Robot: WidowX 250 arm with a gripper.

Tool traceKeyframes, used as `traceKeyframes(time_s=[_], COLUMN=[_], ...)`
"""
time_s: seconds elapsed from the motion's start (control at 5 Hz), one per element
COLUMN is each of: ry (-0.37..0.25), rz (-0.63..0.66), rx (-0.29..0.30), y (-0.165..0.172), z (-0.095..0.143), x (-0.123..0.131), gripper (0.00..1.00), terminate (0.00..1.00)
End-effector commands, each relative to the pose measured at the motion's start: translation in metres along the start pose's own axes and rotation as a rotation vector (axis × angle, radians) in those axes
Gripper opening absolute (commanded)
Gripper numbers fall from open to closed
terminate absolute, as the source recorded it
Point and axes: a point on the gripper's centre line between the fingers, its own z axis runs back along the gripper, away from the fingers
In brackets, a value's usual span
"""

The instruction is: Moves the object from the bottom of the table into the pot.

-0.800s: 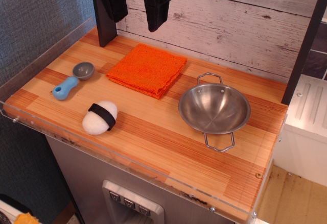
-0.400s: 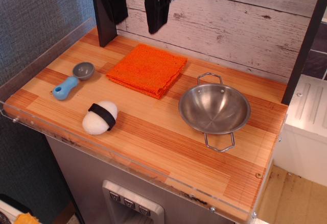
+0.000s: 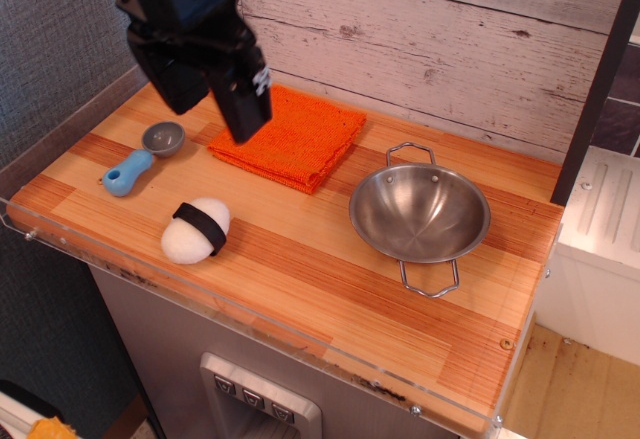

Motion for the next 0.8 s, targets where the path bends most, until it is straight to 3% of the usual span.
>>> traceKeyframes(time_s=[0.0, 0.2, 0.6], ry=[0.044, 0.099, 0.16], rz=[0.017, 0.024, 0.047], rx=[0.111, 0.167, 0.142], y=[0.032, 0.048, 0.055], z=[-0.018, -0.03, -0.07], x=[-0.017, -0.021, -0.034], gripper=[1.0, 1.0, 1.0], terminate=[0.0, 0.0, 0.0])
